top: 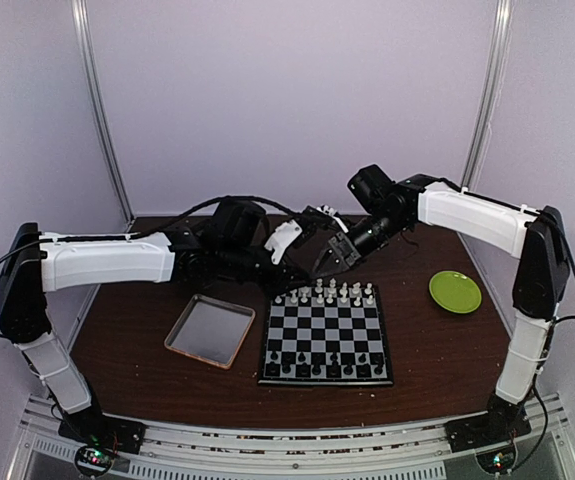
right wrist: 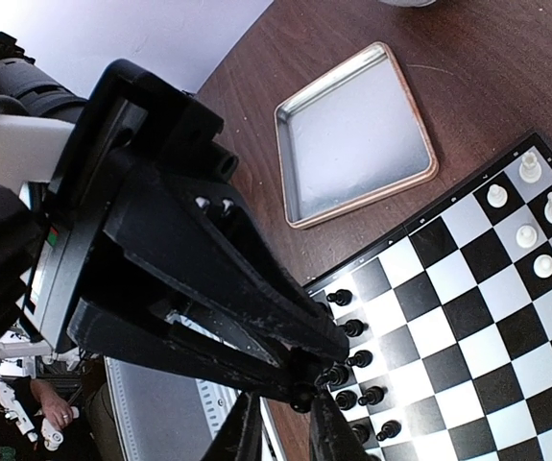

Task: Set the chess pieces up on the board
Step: Pass from the left arm to the right

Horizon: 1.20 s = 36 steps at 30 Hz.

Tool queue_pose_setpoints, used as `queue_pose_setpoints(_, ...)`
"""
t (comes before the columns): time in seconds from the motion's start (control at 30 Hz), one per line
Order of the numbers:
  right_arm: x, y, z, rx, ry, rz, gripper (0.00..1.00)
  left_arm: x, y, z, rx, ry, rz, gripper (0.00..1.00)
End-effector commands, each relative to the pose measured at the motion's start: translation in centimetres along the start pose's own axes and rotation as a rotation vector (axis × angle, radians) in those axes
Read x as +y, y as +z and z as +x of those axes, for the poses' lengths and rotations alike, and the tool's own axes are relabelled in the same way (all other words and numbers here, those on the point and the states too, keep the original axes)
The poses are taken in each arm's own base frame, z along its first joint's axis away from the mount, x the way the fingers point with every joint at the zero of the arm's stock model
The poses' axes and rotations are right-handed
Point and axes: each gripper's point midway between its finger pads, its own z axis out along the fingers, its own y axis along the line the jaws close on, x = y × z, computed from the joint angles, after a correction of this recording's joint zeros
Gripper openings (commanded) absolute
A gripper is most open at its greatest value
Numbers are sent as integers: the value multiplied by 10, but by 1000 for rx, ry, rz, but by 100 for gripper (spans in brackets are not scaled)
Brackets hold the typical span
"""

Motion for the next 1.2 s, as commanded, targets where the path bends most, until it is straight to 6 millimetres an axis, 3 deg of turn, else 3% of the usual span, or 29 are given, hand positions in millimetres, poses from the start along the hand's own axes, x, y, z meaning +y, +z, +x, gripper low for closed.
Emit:
queue_pose_setpoints(0.0, 6, 6, -8, -24, -24, -53, 15, -12, -6, -29, -97, 58, 32, 7)
queue_pose_setpoints(0.3, 3, 12, -3, -17, -10, -51, 16, -13, -4, -32, -113, 63, 40, 7)
queue_pose_setpoints(0.5, 3, 14, -1, -12, -12, -56, 10, -12, -3, -33, -116, 64, 32, 8)
queue_pose_setpoints(0.63, -1, 12, 3, -5, -26, -24, 9, -8, 0, -30, -107, 59, 13, 13)
queue_pose_setpoints(0.73, -6, 9, 6, -1, -38, 7, 9, -3, 4, -25, -90, 52, -6, 22)
queue_pose_setpoints(0.93, -24, -2, 16, 22, -58, 95, 9, 2, -2, -13, -65, 52, -49, 32)
queue_pose_setpoints(1.17, -51, -13, 47, 114, -127, 252, 9, 5, -14, 11, -5, 50, -78, 35)
